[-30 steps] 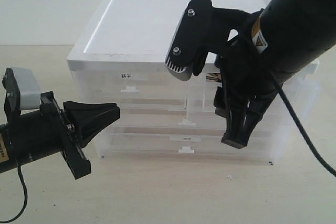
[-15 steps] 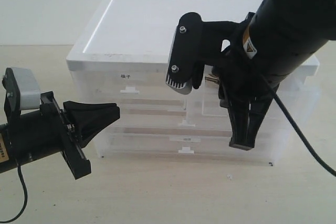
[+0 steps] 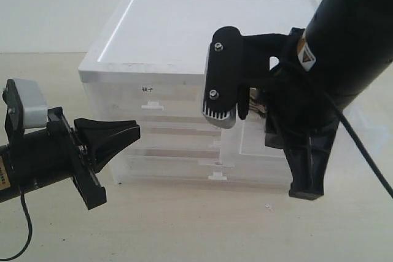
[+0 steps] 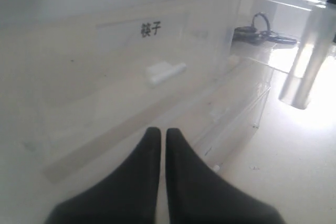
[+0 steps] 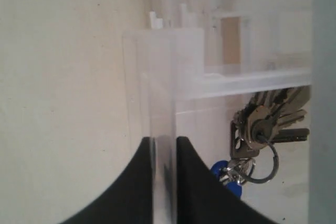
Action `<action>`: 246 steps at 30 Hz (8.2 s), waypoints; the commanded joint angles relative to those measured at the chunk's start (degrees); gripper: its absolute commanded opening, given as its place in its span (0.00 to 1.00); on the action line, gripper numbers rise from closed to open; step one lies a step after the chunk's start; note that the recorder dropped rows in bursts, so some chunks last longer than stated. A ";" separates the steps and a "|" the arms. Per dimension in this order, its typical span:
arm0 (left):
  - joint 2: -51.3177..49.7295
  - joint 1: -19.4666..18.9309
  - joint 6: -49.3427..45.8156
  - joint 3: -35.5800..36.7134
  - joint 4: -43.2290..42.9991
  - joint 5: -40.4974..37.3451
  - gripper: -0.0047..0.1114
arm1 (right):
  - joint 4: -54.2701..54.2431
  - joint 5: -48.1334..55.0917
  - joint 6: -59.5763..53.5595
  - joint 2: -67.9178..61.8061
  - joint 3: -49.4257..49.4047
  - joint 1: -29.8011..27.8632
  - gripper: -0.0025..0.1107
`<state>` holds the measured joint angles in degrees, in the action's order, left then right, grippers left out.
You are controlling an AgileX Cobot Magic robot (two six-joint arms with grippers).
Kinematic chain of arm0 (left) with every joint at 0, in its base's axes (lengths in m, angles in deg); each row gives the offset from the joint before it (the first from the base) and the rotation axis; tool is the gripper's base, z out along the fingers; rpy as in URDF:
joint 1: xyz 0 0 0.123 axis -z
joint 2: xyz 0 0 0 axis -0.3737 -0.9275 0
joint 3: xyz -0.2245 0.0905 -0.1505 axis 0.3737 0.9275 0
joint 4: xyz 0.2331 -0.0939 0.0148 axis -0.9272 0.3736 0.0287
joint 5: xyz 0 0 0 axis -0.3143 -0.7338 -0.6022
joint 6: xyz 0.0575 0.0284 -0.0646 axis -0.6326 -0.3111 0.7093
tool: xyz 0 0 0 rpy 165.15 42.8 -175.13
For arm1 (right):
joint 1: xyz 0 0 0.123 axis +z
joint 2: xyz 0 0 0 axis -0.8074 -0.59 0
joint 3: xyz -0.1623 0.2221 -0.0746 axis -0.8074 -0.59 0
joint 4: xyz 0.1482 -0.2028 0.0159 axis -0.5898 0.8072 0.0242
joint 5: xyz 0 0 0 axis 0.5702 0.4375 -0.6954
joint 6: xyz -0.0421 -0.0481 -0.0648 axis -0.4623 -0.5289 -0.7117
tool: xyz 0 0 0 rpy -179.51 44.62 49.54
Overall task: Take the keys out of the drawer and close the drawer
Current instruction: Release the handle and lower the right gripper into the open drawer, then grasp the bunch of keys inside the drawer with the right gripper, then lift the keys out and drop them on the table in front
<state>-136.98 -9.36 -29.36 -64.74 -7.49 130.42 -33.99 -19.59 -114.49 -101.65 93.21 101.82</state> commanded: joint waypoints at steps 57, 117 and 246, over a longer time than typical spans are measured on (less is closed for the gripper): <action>-0.10 0.09 1.96 -0.26 -1.86 0.15 0.08 | 10.93 -11.84 43.55 0.98 -9.94 -0.16 0.47; -0.10 0.09 1.96 -0.26 -2.63 0.15 0.08 | 9.86 -11.72 38.85 2.02 -11.23 -0.17 0.48; 29.00 -0.02 7.40 11.38 -1.74 -3.87 0.08 | -27.20 -38.59 1.24 0.20 -9.49 0.04 0.15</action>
<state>-108.48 -9.36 -22.91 -53.83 -8.55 125.87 -61.39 -57.37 -112.72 -101.53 83.38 101.92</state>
